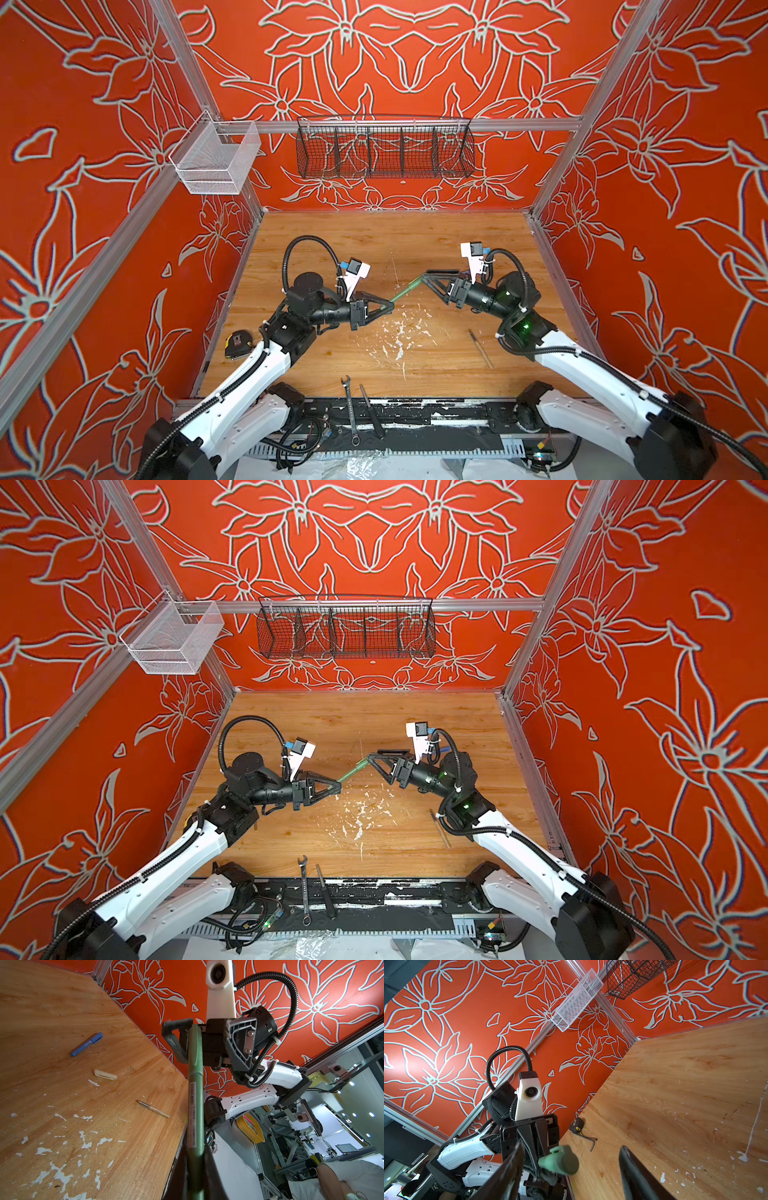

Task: Insert the pens into the pen caps

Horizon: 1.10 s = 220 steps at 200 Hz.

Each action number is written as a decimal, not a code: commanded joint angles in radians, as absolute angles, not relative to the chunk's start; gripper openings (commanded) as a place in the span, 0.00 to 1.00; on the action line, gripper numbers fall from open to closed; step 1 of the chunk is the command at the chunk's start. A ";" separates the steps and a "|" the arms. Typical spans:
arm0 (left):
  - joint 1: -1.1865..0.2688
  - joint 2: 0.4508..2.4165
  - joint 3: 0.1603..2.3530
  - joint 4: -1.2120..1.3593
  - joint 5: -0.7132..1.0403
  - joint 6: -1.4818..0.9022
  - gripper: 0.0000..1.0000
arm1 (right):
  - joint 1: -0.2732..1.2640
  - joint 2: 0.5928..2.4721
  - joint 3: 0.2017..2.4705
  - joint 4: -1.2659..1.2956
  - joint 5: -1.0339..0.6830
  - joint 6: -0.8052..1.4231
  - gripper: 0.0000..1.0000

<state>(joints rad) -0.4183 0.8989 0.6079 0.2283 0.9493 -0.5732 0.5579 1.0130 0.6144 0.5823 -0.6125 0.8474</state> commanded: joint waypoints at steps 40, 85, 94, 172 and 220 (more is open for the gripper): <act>-0.427 0.902 0.633 0.258 0.950 -0.564 0.00 | 0.573 1.084 0.708 0.669 -0.625 0.879 0.48; -0.434 0.913 0.647 0.288 0.937 -0.583 0.00 | 0.584 1.116 0.718 0.681 -0.626 0.891 0.30; -0.439 0.913 0.649 0.295 0.936 -0.581 0.00 | 0.586 1.120 0.716 0.685 -0.624 0.893 0.30; -0.460 0.916 0.652 0.299 0.876 -0.569 0.00 | 0.595 1.153 0.729 0.730 -0.627 0.922 0.00; -0.485 0.974 0.693 0.428 0.803 -0.600 0.00 | 0.629 1.179 0.742 0.658 -0.592 0.900 0.00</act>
<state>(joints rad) -0.4629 0.9390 0.6266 0.2886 0.8528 -0.5838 0.5953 1.1587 0.7139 0.7193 -0.5957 0.9253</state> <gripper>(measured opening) 0.094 0.151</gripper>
